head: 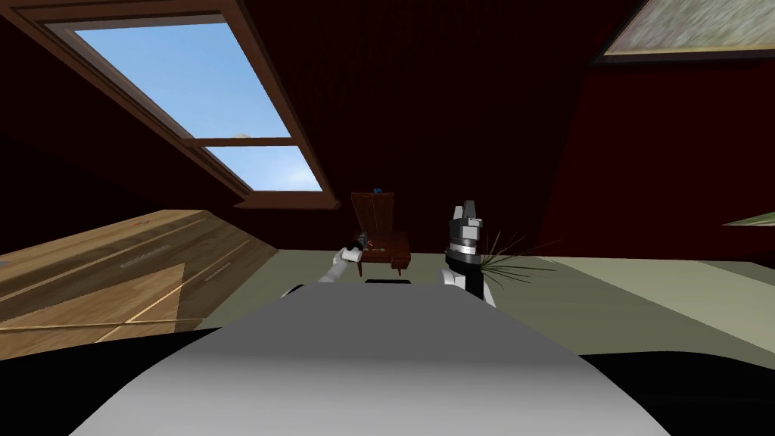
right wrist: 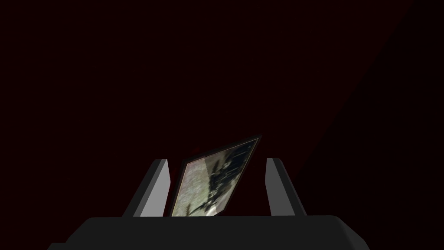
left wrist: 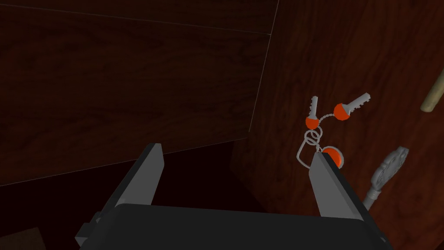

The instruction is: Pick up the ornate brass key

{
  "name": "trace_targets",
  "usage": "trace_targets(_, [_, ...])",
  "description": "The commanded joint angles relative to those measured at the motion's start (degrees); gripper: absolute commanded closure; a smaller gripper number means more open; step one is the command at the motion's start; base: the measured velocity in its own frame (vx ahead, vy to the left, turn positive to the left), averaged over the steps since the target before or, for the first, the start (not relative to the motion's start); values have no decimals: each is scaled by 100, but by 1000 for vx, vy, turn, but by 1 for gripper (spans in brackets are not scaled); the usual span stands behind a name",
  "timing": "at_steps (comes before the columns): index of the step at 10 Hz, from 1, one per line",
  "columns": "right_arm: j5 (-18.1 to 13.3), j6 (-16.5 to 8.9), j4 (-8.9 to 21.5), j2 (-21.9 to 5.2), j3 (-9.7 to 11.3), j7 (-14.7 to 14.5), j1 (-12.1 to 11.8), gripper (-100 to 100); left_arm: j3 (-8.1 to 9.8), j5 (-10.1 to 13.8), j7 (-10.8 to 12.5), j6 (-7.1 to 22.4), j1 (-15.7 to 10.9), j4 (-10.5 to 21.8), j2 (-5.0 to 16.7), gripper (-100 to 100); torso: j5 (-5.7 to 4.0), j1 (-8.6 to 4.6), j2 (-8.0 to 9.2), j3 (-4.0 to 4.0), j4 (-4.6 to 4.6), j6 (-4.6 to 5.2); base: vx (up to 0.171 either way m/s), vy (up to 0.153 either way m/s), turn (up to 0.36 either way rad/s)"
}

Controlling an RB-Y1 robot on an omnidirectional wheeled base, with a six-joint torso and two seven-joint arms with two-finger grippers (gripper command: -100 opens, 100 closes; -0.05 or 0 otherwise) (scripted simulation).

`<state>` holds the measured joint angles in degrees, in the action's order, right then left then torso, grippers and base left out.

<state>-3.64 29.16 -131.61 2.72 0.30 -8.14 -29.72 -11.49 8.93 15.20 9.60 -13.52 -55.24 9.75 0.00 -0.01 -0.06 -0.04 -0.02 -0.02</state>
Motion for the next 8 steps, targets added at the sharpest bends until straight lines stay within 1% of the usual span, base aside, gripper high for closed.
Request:
trace_targets(1, [0, 0, 0, 0, 0, 0, 0, 0, -8, 5, 8, 78, -88, 286, -18, -100, 0, 0, 0, 0, 0, 0, 18, 11, -37])
trace_targets(2, [0, 0, 0, 0, 0, 0, 0, 0, -19, 13, 26, 256, -245, 435, -51, -100, 0, 1, 0, 0, -1, -2, 28, 11, -65])
trace_targets(3, [0, 0, 0, 0, 0, 0, 0, 0, -19, 13, 26, 256, -245, 628, -51, -100, 0, 1, -4, -2, -1, 0, 26, 12, -25])
trace_targets(4, [0, 0, 0, 0, 0, 0, 0, 0, -28, 19, 43, 427, -393, 762, -88, -100, 0, 2, -3, -2, -1, -3, 26, 13, -42])
trace_targets(5, [0, 0, 0, 0, 0, 0, 0, 0, -28, 19, 43, 427, -393, 919, -88, -100, 0, 3, -4, -2, -1, -1, 23, 12, -32])
trace_targets(6, [0, 0, 0, 0, 0, 0, 0, 0, -28, 19, 43, 427, -393, 958, -88, -100, 0, 2, -2, -2, -1, -3, 8, 5, 5])
trace_targets(7, [0, 0, 0, 0, 0, 0, 0, 0, -35, 24, 58, 591, -534, 1211, -129, -100, 0, 0, 2, 1, 0, -3, 13, 5, -54])
trace_targets(8, [0, 0, 0, 0, 0, 0, 0, 0, -35, 24, 58, 591, -534, 1272, -129, -100, 0, -1, 1, 1, 0, -1, 18, 7, -38])
